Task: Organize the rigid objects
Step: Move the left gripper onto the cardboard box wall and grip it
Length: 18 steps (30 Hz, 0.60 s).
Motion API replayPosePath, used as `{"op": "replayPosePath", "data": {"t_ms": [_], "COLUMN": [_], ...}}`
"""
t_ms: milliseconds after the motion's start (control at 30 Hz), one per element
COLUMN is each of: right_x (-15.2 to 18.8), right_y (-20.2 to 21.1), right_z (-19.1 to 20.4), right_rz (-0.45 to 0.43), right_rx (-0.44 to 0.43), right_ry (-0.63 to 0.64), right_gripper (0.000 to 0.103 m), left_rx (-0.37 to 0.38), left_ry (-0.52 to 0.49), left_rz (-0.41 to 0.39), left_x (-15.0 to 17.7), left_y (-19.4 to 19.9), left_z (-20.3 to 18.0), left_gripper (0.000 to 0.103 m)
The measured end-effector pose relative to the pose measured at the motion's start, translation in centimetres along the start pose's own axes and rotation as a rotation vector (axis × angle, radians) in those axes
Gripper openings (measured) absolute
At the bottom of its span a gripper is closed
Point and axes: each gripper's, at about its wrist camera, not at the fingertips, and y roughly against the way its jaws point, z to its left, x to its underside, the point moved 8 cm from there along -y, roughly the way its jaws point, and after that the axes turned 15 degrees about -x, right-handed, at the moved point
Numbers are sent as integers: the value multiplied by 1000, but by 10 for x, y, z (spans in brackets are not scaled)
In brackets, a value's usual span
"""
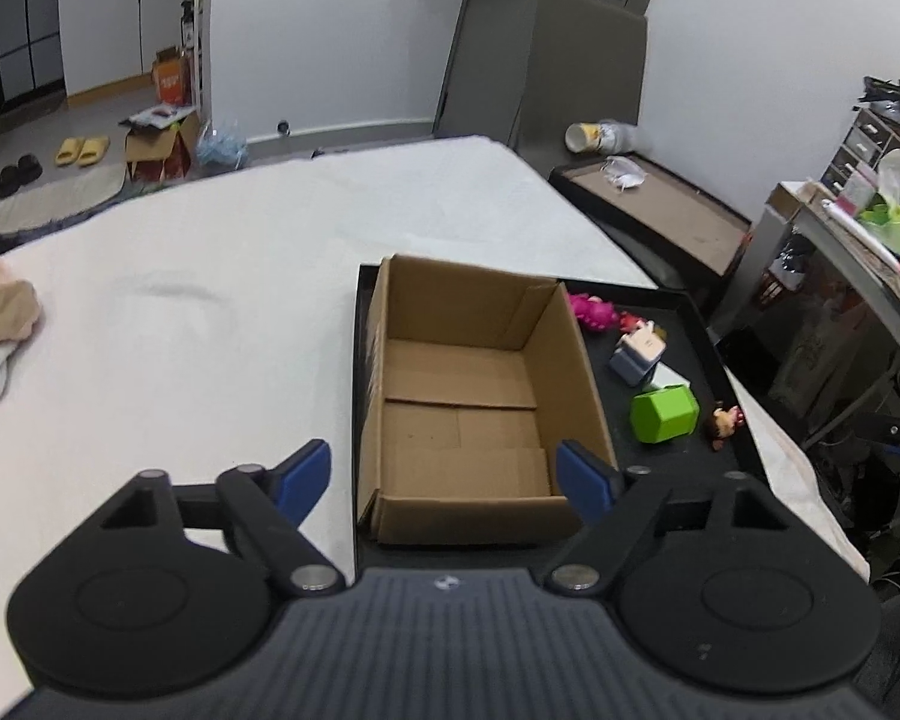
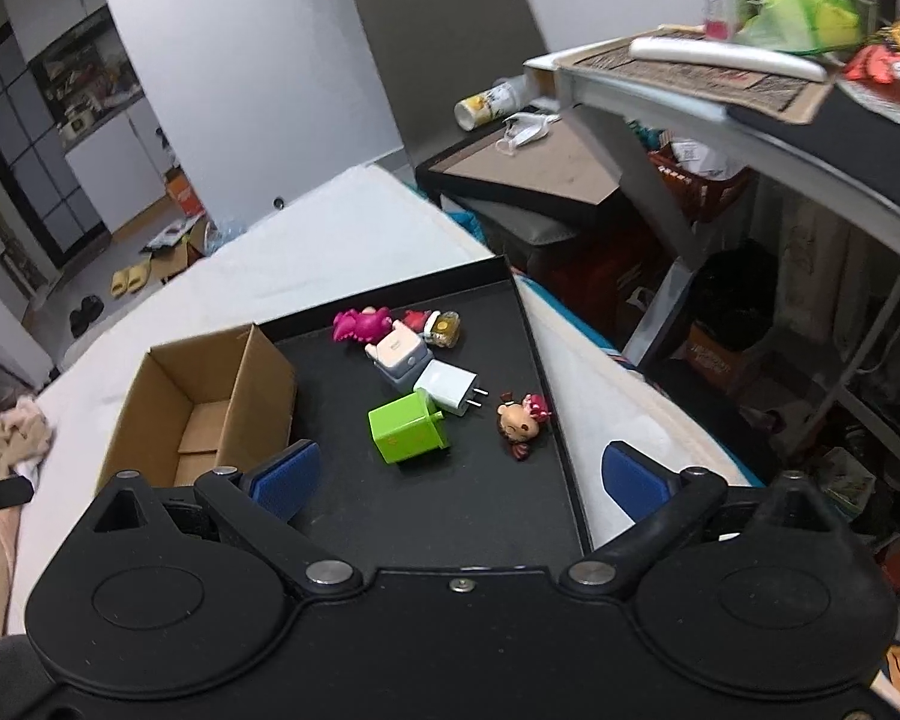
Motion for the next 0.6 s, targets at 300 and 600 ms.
{"op": "replayPosePath", "data": {"t_ms": [300,600], "right_x": [-6,-3], "right_y": [-47,-92], "right_z": [0,4], "right_rz": [59,129], "right_rx": [-25,-20], "right_ry": [19,54], "right_gripper": [97,97], "left_rx": [-14,-28], "left_ry": [13,38], "left_rz": [79,155], "left_x": [6,12], "left_y": [-42,-81], "left_z": [13,20], "left_gripper": [57,44]}}
